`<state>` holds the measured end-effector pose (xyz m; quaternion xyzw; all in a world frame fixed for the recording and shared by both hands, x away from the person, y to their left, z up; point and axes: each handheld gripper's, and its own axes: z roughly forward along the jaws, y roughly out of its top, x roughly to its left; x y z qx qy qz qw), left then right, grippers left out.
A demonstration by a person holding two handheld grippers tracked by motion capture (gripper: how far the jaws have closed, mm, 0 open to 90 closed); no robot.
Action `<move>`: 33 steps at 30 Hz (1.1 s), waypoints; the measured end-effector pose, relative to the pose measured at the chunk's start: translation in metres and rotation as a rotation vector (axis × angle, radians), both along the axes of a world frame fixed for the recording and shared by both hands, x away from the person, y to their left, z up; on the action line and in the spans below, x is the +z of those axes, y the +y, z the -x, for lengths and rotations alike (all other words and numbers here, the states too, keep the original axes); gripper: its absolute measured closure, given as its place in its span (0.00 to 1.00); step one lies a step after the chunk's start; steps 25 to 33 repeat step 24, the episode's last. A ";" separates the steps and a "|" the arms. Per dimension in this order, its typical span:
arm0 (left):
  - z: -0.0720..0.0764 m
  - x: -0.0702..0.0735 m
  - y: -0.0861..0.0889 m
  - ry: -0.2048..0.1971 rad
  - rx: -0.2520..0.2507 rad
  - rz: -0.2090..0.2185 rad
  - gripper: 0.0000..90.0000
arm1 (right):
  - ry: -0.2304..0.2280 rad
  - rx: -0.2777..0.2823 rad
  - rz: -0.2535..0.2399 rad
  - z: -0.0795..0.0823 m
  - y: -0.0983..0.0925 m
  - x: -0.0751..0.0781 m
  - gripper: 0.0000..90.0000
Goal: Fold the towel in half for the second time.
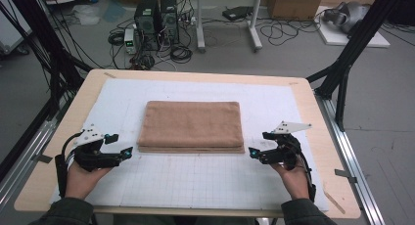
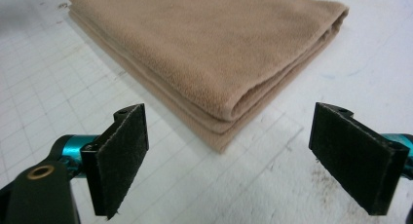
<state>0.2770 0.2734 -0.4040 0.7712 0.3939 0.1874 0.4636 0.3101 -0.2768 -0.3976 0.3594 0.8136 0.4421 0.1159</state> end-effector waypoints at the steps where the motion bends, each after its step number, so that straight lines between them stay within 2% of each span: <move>1: 0.001 -0.001 0.001 0.002 -0.002 -0.001 0.27 | 0.003 -0.004 0.000 0.002 -0.001 -0.001 0.15; 10: 0.018 -0.005 0.007 -0.005 0.011 0.003 0.27 | 0.004 -0.018 0.000 0.017 -0.012 -0.010 0.15; 14: 0.024 -0.006 0.008 -0.013 0.020 -0.020 0.27 | -0.007 -0.016 0.006 0.026 -0.015 -0.014 0.15; 18: 0.028 -0.007 0.012 -0.014 0.030 -0.010 0.27 | 0.003 -0.010 0.009 0.033 -0.018 -0.018 0.15; 24: 0.035 -0.008 0.010 -0.022 0.023 -0.019 0.27 | -0.001 -0.003 0.009 0.041 -0.018 -0.017 0.15; 33: 0.035 -0.008 0.010 -0.022 0.023 -0.019 0.27 | -0.001 -0.003 0.009 0.041 -0.018 -0.017 0.15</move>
